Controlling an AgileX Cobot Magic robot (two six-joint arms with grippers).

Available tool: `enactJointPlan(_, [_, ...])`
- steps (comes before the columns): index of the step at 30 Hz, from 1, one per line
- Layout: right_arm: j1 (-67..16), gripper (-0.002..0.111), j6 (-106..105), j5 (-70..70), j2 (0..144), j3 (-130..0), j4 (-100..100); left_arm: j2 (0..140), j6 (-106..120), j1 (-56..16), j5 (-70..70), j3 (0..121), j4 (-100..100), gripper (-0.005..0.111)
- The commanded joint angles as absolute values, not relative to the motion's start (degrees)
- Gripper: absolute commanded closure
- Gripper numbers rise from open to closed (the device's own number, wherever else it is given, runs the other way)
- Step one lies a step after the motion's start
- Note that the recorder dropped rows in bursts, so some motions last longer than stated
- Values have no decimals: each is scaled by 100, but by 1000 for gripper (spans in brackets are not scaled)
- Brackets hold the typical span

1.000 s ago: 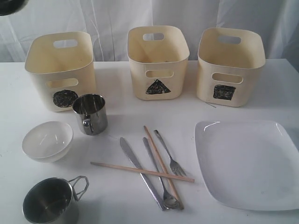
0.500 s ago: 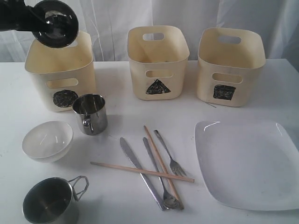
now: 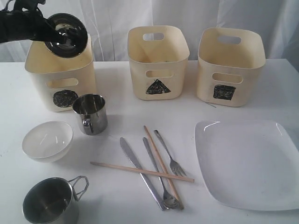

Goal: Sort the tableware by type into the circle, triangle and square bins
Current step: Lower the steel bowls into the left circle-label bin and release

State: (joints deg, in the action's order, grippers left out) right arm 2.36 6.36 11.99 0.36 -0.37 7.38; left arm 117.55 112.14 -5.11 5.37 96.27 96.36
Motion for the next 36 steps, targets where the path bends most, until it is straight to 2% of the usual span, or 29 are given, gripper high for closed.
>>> enactJointPlan(1, [279, 108, 629, 1189, 0, 0, 734, 11659, 11866, -593, 403, 9670, 9703, 88])
enactJointPlan(5, [279, 108, 629, 1189, 0, 0, 734, 11645, 11866, -593, 843, 9670, 9703, 62])
enactJointPlan(9, [279, 108, 629, 1189, 0, 0, 734, 11656, 11740, -593, 757, 9670, 9752, 48])
enactJointPlan(13, [279, 108, 629, 1189, 0, 0, 734, 11644, 11288, -593, 291, 9670, 9799, 42])
enactJointPlan(20, [279, 108, 629, 1189, 0, 0, 734, 10995, 10180, -641, 581, 9670, 9995, 43])
enactJointPlan(22, [279, 108, 629, 1189, 0, 0, 734, 10683, 10167, -689, 935, 9628, 9995, 46])
enactJointPlan(25, [279, 108, 629, 1189, 0, 0, 734, 10154, 10298, -821, 1880, 9400, 9995, 58])
enactJointPlan(29, [279, 108, 629, 1189, 0, 0, 734, 9400, 10553, -1066, 3047, 8757, 9995, 80])
enactJointPlan(32, [279, 108, 629, 1189, 0, 0, 734, 8952, 10561, -1147, 3310, 8203, 9995, 104])
enactJointPlan(36, [279, 108, 629, 1189, 0, 0, 734, 8336, 10111, -1161, 3540, 7490, 9995, 107])
